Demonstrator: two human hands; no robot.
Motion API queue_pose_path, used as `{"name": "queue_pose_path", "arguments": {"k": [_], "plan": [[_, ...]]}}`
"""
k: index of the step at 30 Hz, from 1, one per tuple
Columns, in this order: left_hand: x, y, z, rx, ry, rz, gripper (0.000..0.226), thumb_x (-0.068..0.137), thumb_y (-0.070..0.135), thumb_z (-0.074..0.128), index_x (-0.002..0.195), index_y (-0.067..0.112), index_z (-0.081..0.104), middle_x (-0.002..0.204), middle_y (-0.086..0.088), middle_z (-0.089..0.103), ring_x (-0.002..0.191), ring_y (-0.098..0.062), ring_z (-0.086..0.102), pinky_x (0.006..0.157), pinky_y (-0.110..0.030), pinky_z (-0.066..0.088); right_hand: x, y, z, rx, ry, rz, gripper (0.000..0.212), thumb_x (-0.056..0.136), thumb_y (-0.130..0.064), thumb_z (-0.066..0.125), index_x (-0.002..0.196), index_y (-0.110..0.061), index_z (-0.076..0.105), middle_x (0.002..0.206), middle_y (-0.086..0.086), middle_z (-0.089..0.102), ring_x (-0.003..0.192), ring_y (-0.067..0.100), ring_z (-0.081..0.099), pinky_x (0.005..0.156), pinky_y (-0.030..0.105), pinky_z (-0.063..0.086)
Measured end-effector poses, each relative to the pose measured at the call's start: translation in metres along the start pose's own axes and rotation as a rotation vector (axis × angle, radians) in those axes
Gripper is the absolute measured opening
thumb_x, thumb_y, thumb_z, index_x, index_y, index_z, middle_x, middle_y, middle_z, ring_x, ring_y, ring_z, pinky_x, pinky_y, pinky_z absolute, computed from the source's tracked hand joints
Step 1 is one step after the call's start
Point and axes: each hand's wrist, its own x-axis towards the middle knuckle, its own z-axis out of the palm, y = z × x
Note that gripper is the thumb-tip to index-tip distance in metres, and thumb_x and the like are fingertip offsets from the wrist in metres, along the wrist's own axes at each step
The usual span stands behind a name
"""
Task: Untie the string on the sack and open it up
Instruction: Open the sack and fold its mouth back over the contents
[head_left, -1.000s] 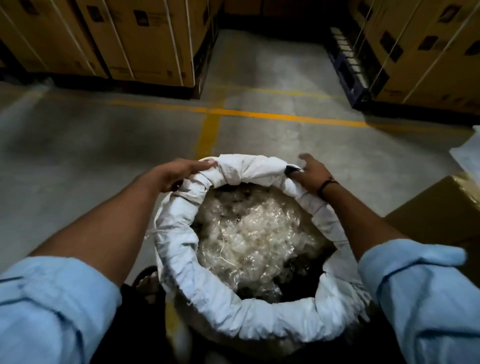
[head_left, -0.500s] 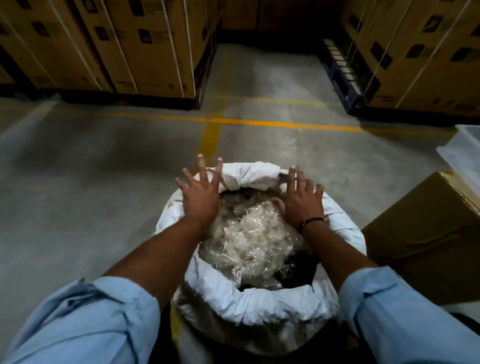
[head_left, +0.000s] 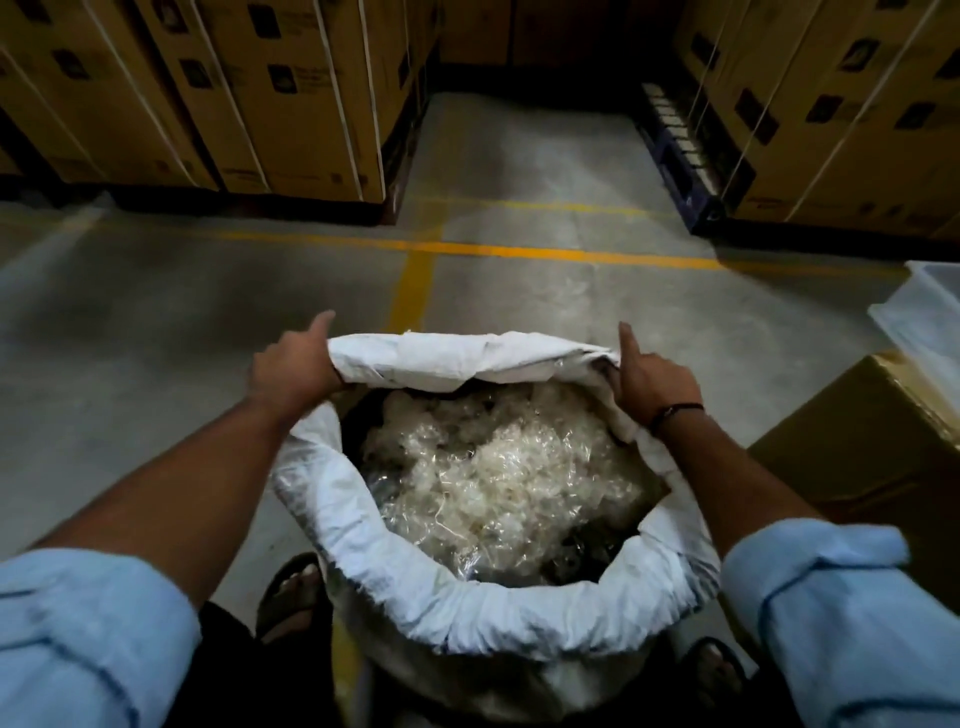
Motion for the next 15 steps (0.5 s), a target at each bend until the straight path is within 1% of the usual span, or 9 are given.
{"name": "queue_pose_path", "arguments": {"k": [3,5,7,9,10,11,12,13,15], "plan": [[-0.005,0.002,0.007,0.001,-0.006,0.047,0.104,0.063,0.050,0.081,0.150,0.034,0.025,0.129,-0.018,0.060,0.113,-0.040,0.061,0.090,-0.047,0.052,-0.004,-0.010,-0.001,0.068,-0.017,0.028,0.074,0.098,-0.056,0.037,0.155,-0.018,0.009,0.120,0.021,0.064,0.101,0.039,0.063,0.081,0.045,0.045],[-0.011,0.005,0.008,0.087,0.090,0.123,0.114,0.061,0.049,0.082,0.154,0.027,0.020,0.139,-0.018,0.046,0.119,-0.043,0.050,0.096,-0.052,0.046,-0.017,-0.017,-0.005,0.064,0.114,-0.004,0.078,0.094,-0.049,0.049,0.154,-0.014,0.013,0.134,0.019,0.054,0.116,0.039,0.053,0.094,0.050,0.039],[-0.022,0.018,0.005,0.164,0.197,0.272,0.117,0.060,0.051,0.081,0.155,0.027,0.017,0.147,-0.016,0.033,0.124,-0.042,0.039,0.100,-0.053,0.038,-0.036,-0.030,-0.007,0.034,0.243,-0.109,0.080,0.088,-0.040,0.058,0.153,-0.012,0.021,0.144,0.018,0.042,0.127,0.041,0.040,0.104,0.053,0.033],[-0.040,0.040,-0.002,0.158,0.221,0.504,0.105,0.064,0.051,0.078,0.153,0.028,0.026,0.146,-0.011,0.037,0.125,-0.038,0.039,0.103,-0.048,0.035,-0.063,-0.051,-0.011,0.037,0.265,-0.312,0.080,0.083,-0.033,0.062,0.151,-0.011,0.027,0.144,0.019,0.042,0.127,0.040,0.041,0.108,0.050,0.034],[-0.051,0.050,-0.005,0.124,0.161,0.629,0.095,0.067,0.050,0.077,0.149,0.029,0.034,0.141,-0.008,0.045,0.123,-0.034,0.043,0.102,-0.044,0.036,-0.078,-0.062,-0.011,0.047,0.240,-0.418,0.078,0.083,-0.035,0.062,0.150,-0.011,0.030,0.142,0.019,0.044,0.124,0.039,0.045,0.106,0.048,0.038],[-0.064,0.061,-0.005,0.077,0.043,0.734,0.083,0.071,0.049,0.077,0.143,0.030,0.044,0.134,-0.004,0.054,0.119,-0.028,0.050,0.100,-0.039,0.038,-0.095,-0.073,-0.011,0.073,0.194,-0.502,0.075,0.084,-0.039,0.061,0.148,-0.012,0.033,0.139,0.017,0.047,0.120,0.037,0.049,0.102,0.046,0.042],[-0.079,0.069,-0.004,0.038,-0.133,0.797,0.073,0.072,0.051,0.078,0.137,0.032,0.051,0.126,0.002,0.061,0.113,-0.022,0.056,0.096,-0.034,0.042,-0.113,-0.084,-0.011,0.122,0.114,-0.550,0.071,0.086,-0.044,0.058,0.146,-0.014,0.035,0.136,0.015,0.049,0.116,0.034,0.052,0.098,0.043,0.045],[-0.094,0.076,0.000,0.034,-0.347,0.820,0.069,0.072,0.054,0.078,0.133,0.033,0.053,0.119,0.007,0.065,0.108,-0.016,0.060,0.093,-0.031,0.046,-0.132,-0.094,-0.011,0.192,0.004,-0.563,0.069,0.088,-0.049,0.056,0.145,-0.016,0.036,0.134,0.012,0.050,0.113,0.031,0.054,0.094,0.041,0.047],[-0.125,0.085,0.013,0.179,-0.706,0.796,0.081,0.067,0.064,0.079,0.137,0.036,0.049,0.120,0.010,0.065,0.110,-0.014,0.061,0.095,-0.030,0.046,-0.167,-0.108,-0.006,0.339,-0.234,-0.498,0.069,0.088,-0.062,0.052,0.143,-0.022,0.037,0.128,0.005,0.054,0.109,0.023,0.057,0.090,0.038,0.049]]}}
